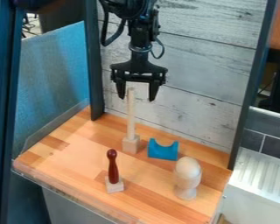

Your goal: Moved the cylinder to the middle of the cup, a maroon cylinder

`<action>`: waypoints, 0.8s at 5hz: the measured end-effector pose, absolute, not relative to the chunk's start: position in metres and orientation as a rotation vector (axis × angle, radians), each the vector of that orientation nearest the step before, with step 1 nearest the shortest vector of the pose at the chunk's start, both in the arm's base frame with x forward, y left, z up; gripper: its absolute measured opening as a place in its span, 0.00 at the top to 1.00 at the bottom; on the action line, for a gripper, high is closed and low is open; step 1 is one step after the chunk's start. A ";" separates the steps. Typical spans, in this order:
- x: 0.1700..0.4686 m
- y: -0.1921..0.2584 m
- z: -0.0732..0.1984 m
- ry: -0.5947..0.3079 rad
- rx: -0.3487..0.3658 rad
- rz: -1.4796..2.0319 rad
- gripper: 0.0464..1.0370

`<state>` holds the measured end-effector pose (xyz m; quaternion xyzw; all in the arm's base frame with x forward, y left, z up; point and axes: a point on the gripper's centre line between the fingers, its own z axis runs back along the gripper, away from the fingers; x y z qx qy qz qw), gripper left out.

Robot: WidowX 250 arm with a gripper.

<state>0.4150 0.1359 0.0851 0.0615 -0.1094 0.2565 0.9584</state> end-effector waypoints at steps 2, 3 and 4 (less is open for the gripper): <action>0.416 0.152 0.086 -0.205 0.108 0.537 0.70; 0.408 0.154 0.092 -0.207 0.076 0.512 0.82; 0.400 0.158 0.111 -0.242 0.041 0.495 0.82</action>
